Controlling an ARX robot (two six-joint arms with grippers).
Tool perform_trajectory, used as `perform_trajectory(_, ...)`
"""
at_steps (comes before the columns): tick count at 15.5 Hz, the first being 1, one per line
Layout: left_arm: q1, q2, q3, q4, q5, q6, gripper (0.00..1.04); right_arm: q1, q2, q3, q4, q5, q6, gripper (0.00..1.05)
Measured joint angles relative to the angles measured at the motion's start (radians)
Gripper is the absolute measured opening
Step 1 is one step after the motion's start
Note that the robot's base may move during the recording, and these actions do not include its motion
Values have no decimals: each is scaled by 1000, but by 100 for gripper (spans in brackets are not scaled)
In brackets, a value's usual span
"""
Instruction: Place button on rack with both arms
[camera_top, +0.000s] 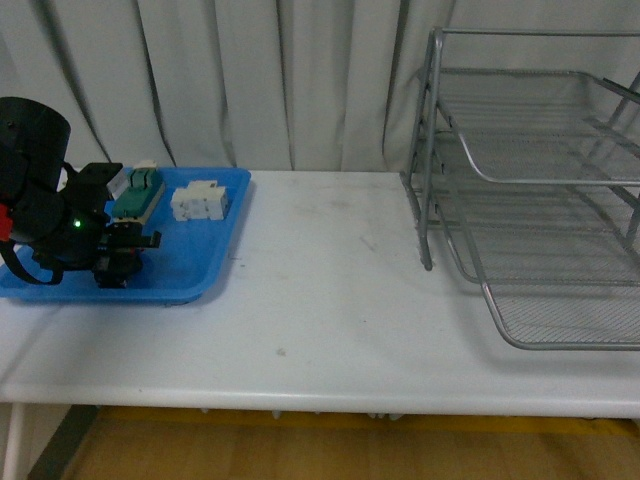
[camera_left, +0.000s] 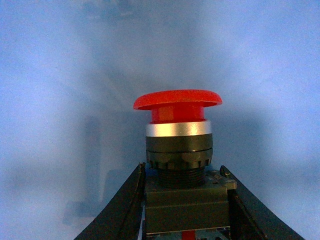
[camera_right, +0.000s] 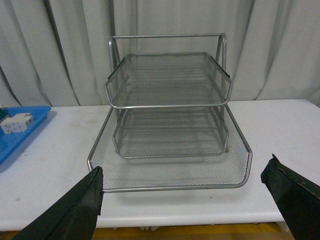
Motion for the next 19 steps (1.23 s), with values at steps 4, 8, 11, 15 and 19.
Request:
perform_trajectory(4,-34,-671,-566,183,57,11,37,0,0,0,0,0,0,98)
perform_trajectory(8,-50,-1442,-1069,-29,-91,-55,37,0,0,0,0,0,0,98)
perform_trajectory(11,-59,-1481,-1074,-40,-102,-53,37,0,0,0,0,0,0,98)
perform_trajectory(15,-57,-1487,-1073,-32,-115,-53,37,0,0,0,1,0,0,98)
perform_trajectory(19,-55,-1477,-1073,-34,-117,-53,37,0,0,0,0,0,0,98)
